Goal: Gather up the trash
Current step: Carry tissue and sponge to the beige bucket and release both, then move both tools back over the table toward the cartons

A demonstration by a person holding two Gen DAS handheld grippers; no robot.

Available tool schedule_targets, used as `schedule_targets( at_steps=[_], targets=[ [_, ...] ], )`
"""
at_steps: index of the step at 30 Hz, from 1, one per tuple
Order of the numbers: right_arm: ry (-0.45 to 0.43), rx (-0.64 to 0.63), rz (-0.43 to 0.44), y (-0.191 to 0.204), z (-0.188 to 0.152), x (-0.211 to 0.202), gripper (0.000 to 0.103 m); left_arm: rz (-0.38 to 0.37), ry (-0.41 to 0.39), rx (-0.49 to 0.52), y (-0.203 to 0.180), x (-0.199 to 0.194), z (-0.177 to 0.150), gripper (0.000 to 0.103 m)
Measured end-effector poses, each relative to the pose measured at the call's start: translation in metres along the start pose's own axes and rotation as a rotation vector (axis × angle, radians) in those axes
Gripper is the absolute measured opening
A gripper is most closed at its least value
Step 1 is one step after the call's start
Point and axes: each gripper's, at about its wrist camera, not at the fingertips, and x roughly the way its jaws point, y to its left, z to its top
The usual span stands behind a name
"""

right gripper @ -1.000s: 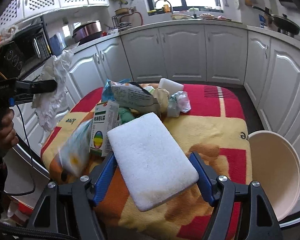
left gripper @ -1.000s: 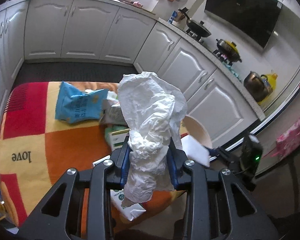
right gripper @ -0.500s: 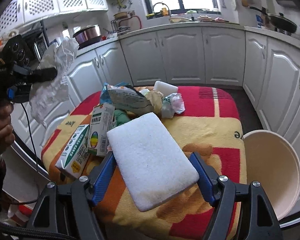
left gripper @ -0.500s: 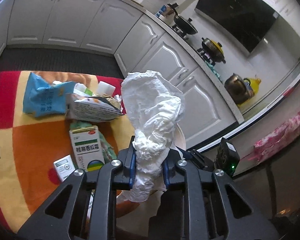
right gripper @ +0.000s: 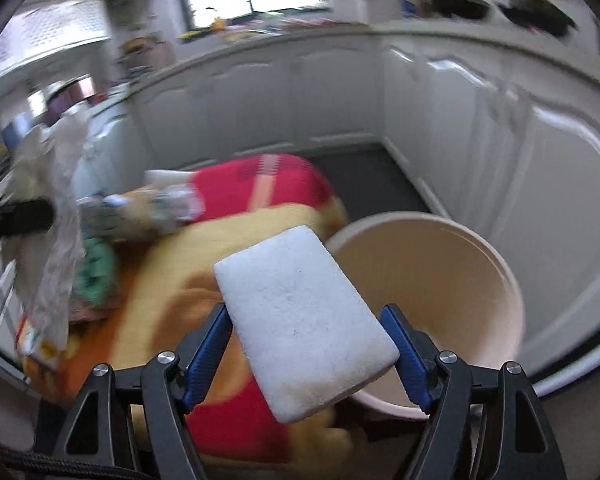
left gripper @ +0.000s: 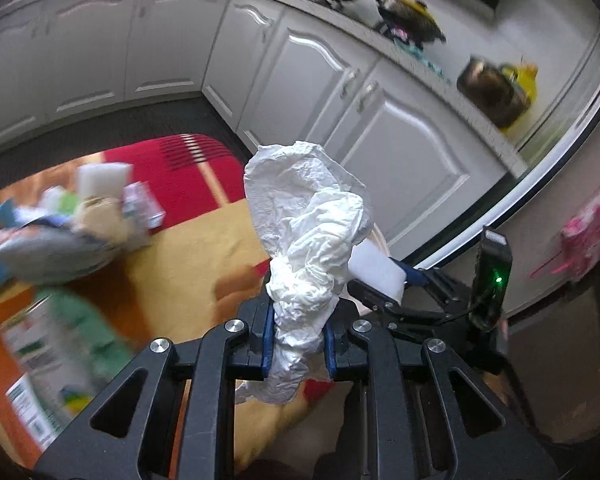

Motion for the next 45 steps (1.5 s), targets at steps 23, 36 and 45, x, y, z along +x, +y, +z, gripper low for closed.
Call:
schedule_targets(
  at_steps=[23, 36, 45],
  targets=[
    [0.098, 0.201, -0.211, -0.109, -0.021, 0.042, 0.094, 0.096, 0.027, -0.030, -0.046, 0.127, 0.022, 0.058],
    [0.033, 0.143, -0.195, -0.074, -0.015, 0.014, 0.094, 0.309, -0.081, 0.105, -0.065, 0.072, -0.001, 0.058],
    [-0.014, 0.077, -0.150, -0.031, -0.008, -0.007, 0.094, 0.420, -0.170, 0.092, -0.057, 0.023, -0.022, 0.058]
  ],
)
